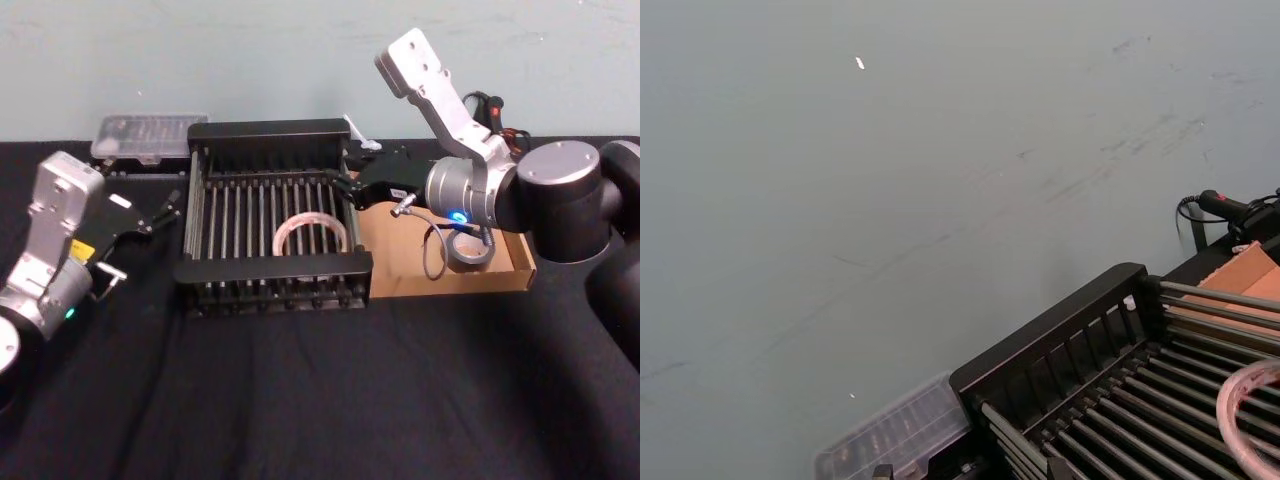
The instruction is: Pick up the white tape and place it into the black box , Pick up the silver tape and place it into the brown box.
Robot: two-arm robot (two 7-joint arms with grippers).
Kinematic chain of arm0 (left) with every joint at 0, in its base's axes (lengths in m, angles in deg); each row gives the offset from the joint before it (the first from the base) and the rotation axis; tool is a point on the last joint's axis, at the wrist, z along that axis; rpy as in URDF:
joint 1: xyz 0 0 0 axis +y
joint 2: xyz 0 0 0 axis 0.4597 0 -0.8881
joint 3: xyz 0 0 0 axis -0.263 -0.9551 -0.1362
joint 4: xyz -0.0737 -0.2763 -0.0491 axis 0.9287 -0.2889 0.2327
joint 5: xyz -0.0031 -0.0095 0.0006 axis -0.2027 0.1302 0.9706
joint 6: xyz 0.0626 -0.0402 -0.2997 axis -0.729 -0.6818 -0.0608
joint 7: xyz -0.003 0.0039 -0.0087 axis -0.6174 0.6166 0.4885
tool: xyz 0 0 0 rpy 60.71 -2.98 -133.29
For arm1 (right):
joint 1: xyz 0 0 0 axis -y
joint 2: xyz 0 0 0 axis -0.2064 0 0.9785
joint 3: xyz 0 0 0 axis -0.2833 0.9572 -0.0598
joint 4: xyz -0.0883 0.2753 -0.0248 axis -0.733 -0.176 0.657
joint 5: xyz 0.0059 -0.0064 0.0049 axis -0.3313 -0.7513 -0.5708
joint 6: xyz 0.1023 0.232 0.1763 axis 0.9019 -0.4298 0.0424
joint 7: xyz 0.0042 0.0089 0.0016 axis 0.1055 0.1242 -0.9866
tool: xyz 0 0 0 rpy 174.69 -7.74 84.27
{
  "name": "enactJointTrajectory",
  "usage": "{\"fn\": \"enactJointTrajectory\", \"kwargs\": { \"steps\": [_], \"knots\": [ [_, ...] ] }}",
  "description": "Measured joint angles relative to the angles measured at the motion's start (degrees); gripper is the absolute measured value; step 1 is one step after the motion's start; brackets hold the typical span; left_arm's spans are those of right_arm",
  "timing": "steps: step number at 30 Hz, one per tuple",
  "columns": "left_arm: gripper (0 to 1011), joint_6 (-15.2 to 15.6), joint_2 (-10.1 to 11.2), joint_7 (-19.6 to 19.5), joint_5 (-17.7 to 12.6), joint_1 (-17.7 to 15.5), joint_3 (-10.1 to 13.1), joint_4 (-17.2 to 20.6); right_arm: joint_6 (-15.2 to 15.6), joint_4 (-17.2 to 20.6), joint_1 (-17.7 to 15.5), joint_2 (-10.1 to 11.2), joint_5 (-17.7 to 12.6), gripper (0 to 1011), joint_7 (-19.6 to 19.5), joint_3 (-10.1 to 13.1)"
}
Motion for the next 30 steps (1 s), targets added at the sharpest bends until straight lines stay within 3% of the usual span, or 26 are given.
{"fn": "enactJointTrajectory", "kwargs": {
  "steps": [6,10,21,23,30],
  "knots": [
    [1001,0.0,0.0,0.0,0.0,0.0,0.0,0.0,0.0,0.0,0.0,0.0,0.0,484,0.0,0.0],
    [1002,0.0,0.0,0.0,0.0,0.0,0.0,0.0,0.1,0.1,0.0,0.0,0.0,656,0.0,0.0],
    [1001,0.0,0.0,0.0,0.0,0.0,0.0,0.0,0.1,0.1,0.0,0.1,0.0,959,0.0,0.0],
    [1001,0.0,0.0,0.0,0.0,0.0,0.0,0.0,0.1,0.1,0.0,0.0,0.0,1002,0.0,0.0],
    [1001,0.0,0.0,0.0,0.0,0.0,0.0,0.0,-1.1,1.7,-1.8,1.0,0.0,1002,-1.4,1.7]
  ]
}}
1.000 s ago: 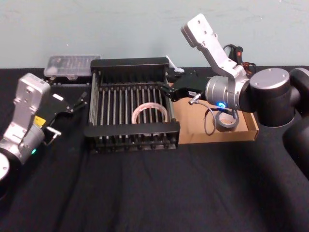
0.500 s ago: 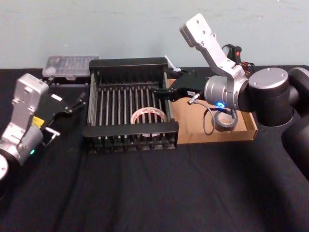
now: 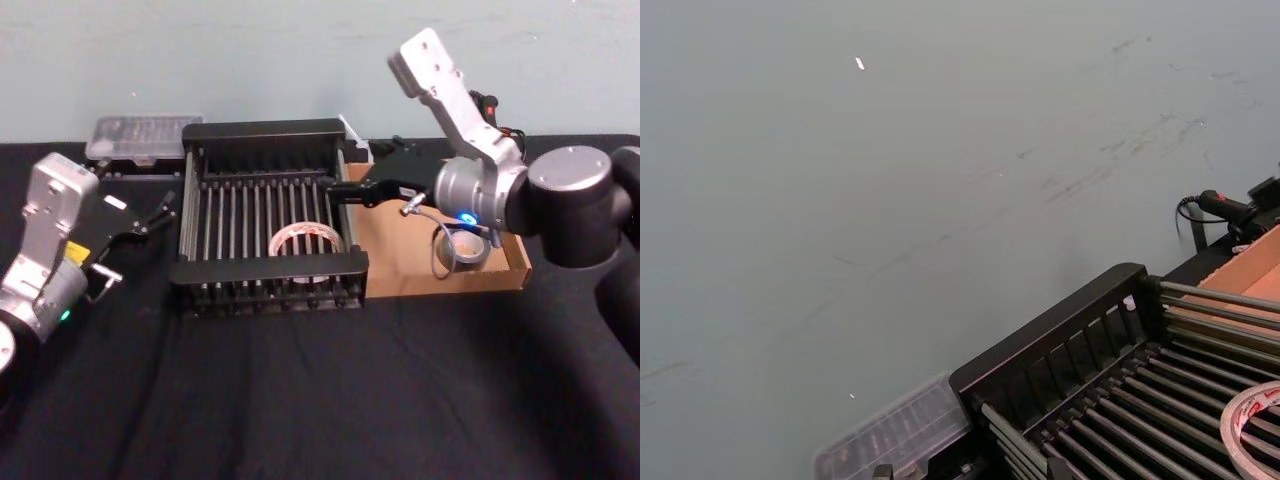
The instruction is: Pick up the white tape and place it into the black box , Pick up the silver tape and place it into the brown box.
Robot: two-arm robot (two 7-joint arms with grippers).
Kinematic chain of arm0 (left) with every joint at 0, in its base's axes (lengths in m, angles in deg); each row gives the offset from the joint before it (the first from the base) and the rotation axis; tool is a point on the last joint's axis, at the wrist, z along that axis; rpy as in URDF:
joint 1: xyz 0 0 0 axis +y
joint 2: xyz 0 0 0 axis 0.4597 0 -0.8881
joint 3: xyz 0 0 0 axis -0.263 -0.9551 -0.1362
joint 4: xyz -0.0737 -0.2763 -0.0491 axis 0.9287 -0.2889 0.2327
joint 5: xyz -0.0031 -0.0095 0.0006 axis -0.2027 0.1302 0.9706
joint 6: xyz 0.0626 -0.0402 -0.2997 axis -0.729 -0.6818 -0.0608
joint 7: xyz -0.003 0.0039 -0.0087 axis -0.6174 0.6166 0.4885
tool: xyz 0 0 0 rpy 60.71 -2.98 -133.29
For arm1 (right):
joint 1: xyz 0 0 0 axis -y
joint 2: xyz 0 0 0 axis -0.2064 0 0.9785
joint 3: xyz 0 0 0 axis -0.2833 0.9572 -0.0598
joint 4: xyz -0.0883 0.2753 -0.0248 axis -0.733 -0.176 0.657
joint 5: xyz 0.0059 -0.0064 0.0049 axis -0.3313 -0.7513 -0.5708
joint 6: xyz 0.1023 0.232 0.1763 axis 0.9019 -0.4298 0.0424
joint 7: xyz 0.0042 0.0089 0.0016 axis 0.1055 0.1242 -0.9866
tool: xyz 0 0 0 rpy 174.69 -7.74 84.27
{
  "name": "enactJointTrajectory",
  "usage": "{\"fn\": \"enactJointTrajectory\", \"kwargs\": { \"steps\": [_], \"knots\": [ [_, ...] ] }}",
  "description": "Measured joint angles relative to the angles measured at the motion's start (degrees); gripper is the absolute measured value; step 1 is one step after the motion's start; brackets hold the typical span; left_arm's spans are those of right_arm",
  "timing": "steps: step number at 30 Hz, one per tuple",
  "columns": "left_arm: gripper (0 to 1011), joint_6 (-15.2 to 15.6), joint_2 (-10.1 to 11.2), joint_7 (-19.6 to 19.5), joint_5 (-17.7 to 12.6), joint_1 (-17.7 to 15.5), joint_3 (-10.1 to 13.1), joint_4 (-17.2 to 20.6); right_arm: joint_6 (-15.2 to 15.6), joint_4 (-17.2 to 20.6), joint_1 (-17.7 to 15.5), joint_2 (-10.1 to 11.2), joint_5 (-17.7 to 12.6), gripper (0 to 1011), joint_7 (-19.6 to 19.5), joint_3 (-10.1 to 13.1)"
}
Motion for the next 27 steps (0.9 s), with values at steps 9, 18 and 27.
{"fn": "enactJointTrajectory", "kwargs": {
  "steps": [9,18,27],
  "knots": [
    [1001,0.0,0.0,0.0,0.0,0.0,0.0,0.0,-5.4,4.4,-5.5,1.7,1.0,1002,-4.9,4.6],
    [1002,0.0,0.0,0.0,0.0,0.0,0.0,0.0,-13.4,9.1,-14.3,3.6,4.1,1002,-10.1,8.6],
    [1001,0.0,0.0,0.0,0.0,0.0,0.0,0.0,-21.1,10.5,-21.8,4.4,6.0,1002,-13.1,11.4]
  ]
}}
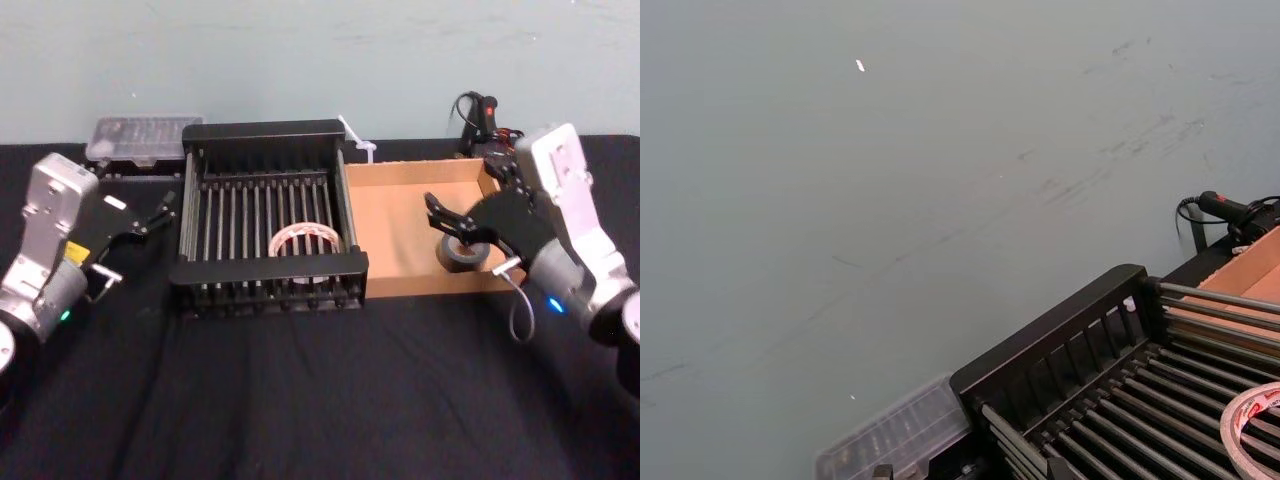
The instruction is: Pick up the white tape and place it into the black box , Pick up the silver tape and place it into the brown box.
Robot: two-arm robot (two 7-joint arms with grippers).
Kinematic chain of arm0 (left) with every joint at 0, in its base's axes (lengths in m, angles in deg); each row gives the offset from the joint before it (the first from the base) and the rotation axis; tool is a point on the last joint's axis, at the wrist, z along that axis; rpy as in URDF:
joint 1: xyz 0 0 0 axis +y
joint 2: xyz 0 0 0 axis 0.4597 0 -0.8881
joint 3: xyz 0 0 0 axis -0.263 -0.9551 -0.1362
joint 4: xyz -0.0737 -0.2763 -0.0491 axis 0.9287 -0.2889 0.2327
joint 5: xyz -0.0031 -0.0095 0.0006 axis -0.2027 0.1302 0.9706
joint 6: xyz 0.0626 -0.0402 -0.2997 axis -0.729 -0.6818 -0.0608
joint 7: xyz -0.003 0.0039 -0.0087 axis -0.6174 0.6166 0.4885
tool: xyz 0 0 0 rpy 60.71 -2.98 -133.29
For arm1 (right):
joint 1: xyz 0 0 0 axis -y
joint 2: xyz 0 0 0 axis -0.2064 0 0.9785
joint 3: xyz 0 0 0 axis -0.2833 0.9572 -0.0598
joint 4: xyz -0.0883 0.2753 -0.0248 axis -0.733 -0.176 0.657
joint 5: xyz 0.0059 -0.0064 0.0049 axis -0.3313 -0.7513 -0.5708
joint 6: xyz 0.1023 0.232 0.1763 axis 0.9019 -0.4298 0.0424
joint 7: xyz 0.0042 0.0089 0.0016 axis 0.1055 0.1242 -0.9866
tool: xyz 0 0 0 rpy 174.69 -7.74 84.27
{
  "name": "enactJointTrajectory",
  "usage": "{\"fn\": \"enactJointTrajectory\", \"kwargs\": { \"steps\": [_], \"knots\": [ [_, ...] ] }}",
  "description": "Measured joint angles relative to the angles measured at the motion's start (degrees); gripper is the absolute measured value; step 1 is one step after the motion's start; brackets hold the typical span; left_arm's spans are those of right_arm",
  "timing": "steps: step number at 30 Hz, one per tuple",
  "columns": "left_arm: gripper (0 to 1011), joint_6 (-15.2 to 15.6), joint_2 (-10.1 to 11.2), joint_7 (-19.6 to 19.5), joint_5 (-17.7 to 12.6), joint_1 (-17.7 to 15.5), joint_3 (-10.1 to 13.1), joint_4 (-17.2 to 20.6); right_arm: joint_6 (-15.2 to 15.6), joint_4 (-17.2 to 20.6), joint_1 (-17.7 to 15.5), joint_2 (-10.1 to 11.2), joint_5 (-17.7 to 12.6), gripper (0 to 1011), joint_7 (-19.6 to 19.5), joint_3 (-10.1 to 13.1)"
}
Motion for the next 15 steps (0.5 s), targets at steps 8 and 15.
{"fn": "enactJointTrajectory", "kwargs": {
  "steps": [8,15],
  "knots": [
    [1001,0.0,0.0,0.0,0.0,0.0,0.0,0.0,-3.8,-0.4,-3.7,-0.6,1.3,1000,-1.7,2.2],
    [1001,0.0,0.0,0.0,0.0,0.0,0.0,0.0,-3.6,-0.7,-4.4,-1.5,1.8,1002,-1.9,3.3]
  ]
}}
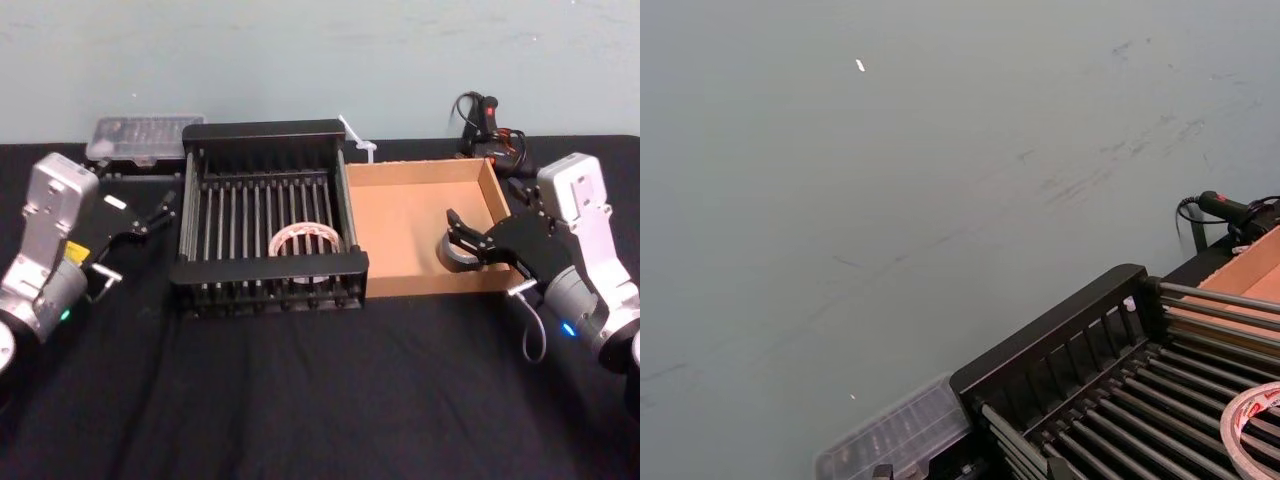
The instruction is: Pick up the white tape and place it into the black box , Pick up the silver tape and place it into the brown box.
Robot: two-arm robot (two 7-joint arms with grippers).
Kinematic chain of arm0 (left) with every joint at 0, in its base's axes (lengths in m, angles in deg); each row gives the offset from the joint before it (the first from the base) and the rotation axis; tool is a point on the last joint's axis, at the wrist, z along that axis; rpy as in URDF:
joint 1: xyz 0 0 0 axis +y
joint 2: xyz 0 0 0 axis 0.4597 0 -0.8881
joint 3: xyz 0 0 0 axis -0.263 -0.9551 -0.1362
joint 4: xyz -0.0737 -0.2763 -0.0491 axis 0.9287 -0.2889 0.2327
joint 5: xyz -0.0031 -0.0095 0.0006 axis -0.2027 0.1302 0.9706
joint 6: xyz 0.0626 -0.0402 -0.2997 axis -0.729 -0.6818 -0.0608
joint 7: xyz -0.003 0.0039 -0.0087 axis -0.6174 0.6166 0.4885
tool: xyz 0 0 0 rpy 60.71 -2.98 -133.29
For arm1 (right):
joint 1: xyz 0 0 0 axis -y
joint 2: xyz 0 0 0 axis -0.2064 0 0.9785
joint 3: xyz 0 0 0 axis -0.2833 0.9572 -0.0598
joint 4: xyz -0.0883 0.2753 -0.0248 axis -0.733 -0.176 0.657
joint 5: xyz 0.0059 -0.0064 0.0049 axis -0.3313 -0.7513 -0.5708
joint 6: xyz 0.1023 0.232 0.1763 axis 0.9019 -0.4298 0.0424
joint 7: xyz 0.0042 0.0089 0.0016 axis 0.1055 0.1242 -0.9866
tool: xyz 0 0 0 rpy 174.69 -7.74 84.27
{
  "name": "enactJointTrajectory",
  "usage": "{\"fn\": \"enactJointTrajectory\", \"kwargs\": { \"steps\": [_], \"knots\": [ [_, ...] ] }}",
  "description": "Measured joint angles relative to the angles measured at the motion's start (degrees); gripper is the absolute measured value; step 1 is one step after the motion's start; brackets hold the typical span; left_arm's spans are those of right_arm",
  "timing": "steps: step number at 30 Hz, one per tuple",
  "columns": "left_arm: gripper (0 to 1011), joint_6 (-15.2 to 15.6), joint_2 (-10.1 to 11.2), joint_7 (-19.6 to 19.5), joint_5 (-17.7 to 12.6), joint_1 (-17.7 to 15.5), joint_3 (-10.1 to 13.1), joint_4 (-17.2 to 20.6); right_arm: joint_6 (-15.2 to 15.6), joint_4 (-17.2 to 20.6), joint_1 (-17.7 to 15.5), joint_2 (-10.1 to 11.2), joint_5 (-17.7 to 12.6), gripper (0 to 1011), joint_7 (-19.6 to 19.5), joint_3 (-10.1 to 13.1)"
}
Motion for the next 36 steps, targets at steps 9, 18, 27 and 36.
{"fn": "enactJointTrajectory", "kwargs": {
  "steps": [9,18,27,36],
  "knots": [
    [1001,0.0,0.0,0.0,0.0,0.0,0.0,0.0,0.1,0.0,0.2,0.1,0.0,1002,0.1,-0.3],
    [1001,0.0,0.0,0.0,0.0,0.0,0.0,0.0,0.1,0.0,0.3,0.2,-0.1,1002,0.1,-0.4],
    [1001,0.0,0.0,0.0,0.0,0.0,0.0,0.0,0.1,0.0,0.3,0.3,-0.1,1002,0.1,-0.5],
    [1001,0.0,0.0,0.0,0.0,0.0,0.0,0.0,0.1,0.0,0.4,0.3,-0.1,1002,0.2,-0.5]
  ]
}}
